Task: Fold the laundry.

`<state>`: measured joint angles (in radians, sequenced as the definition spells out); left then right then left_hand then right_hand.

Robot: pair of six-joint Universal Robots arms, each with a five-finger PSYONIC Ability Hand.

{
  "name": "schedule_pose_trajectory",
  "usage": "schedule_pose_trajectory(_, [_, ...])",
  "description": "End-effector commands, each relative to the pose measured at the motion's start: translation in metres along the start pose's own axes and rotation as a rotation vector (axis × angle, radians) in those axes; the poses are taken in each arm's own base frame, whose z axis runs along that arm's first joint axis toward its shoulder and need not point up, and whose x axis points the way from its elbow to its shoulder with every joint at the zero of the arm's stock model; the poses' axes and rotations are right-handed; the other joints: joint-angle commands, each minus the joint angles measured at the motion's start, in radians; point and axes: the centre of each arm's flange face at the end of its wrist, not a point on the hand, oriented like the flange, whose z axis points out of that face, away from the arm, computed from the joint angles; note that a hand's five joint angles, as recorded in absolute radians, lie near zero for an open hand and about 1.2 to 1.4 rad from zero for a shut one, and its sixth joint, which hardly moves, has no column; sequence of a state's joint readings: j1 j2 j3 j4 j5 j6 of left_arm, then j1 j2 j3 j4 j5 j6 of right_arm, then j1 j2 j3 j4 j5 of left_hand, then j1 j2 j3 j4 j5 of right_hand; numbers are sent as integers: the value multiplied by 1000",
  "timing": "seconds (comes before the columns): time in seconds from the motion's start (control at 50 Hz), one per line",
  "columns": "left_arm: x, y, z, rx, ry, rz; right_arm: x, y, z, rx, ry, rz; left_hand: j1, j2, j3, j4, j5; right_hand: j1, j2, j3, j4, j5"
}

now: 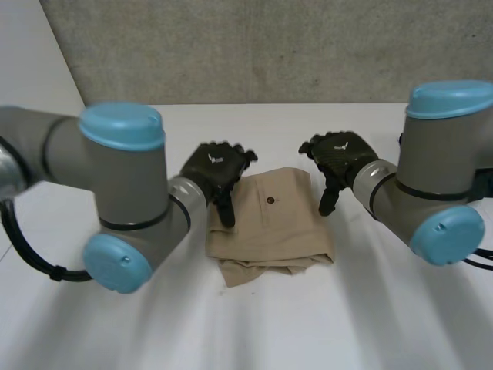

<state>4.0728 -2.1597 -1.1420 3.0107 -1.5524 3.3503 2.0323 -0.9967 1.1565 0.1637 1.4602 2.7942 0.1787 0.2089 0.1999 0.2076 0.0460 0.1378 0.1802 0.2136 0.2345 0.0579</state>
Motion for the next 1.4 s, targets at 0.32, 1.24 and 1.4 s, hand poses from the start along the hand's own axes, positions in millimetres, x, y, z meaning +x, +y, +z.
schedule_pose_trajectory(0.32, [-24, -59, -52, 102, 127, -169, -93, 67, -54, 38, -11, -66, 29, -1, 8, 0, -13, 37, -6, -39, -60, -58])
schedule_pose_trajectory(1.24, [-18, -52, -54, 76, 144, -193, -68, 78, 40, 102, 31, -77, 32, 2, 11, 3, -10, 1258, 1216, 1183, 1162, 1164])
schedule_pose_trajectory(1.4, [-19, -52, -54, 79, 141, -195, -10, 83, 42, 37, 67, -132, 32, 2, 11, 3, -10, 1258, 1216, 1183, 1162, 1164])
